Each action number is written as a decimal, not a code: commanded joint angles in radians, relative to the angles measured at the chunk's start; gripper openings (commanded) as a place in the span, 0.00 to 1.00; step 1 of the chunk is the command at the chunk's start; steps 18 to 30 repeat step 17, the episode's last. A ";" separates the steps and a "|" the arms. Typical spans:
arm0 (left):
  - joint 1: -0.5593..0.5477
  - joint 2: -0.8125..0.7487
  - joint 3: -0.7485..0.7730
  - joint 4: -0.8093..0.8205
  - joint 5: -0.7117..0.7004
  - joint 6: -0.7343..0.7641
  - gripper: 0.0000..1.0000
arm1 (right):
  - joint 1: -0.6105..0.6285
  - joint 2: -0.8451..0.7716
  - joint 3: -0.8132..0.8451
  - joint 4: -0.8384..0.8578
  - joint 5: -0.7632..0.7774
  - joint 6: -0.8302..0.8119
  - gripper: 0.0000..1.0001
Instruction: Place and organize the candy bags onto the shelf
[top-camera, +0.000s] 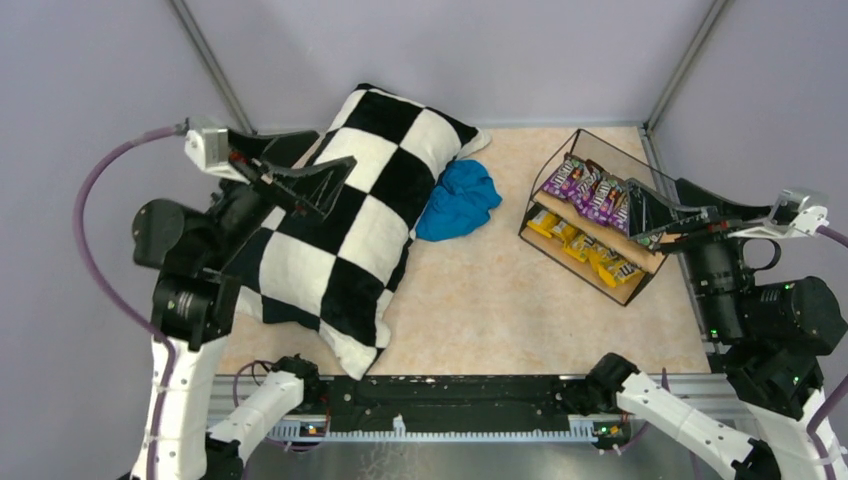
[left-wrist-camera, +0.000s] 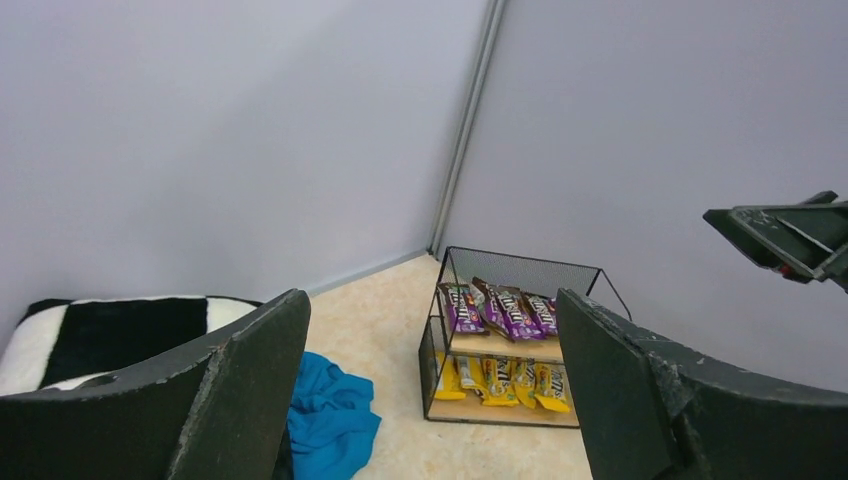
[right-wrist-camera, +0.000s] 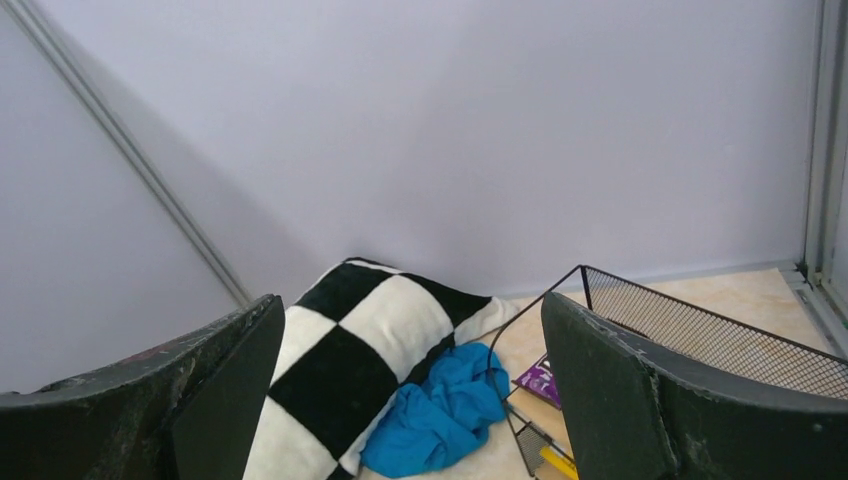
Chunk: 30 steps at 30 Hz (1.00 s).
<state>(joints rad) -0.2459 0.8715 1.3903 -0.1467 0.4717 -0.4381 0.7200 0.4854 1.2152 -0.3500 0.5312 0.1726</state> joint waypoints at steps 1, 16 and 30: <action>-0.003 -0.049 0.064 -0.169 -0.024 0.110 0.99 | 0.007 0.007 -0.021 0.066 -0.007 0.029 0.99; -0.002 -0.131 0.117 -0.232 -0.142 0.180 0.99 | 0.007 0.027 -0.040 0.067 0.121 0.007 0.99; -0.003 -0.132 0.112 -0.230 -0.135 0.177 0.99 | 0.006 0.030 -0.037 0.061 0.117 0.014 0.99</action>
